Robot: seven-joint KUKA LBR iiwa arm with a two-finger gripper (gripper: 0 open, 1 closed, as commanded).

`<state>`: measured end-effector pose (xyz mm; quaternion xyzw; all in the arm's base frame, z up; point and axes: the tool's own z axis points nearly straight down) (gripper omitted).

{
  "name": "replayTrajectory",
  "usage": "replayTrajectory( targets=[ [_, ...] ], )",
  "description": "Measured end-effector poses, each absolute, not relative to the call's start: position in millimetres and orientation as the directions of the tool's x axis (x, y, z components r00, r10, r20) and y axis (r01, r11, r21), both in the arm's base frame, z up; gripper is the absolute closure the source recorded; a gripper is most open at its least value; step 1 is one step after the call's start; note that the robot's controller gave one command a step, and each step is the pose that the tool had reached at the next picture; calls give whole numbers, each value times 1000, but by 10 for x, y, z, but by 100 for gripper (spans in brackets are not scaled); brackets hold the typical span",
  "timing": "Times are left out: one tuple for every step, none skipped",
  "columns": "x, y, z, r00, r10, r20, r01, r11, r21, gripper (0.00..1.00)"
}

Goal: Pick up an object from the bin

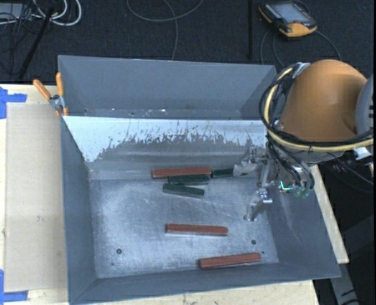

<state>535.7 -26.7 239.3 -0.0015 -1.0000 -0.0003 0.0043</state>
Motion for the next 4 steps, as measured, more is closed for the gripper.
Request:
replayTrajectory(
  targets=[
    [5371,-266,2430,-1000,3,1,3,1000,0,0],
    [5323,-209,1944,-998,-61,-4,-61,998,0,0],
    [5302,-192,1798,-997,-74,-3,-74,997,0,0],
    [5126,-34,765,-997,-79,-11,-79,997,0,100]
  ],
)
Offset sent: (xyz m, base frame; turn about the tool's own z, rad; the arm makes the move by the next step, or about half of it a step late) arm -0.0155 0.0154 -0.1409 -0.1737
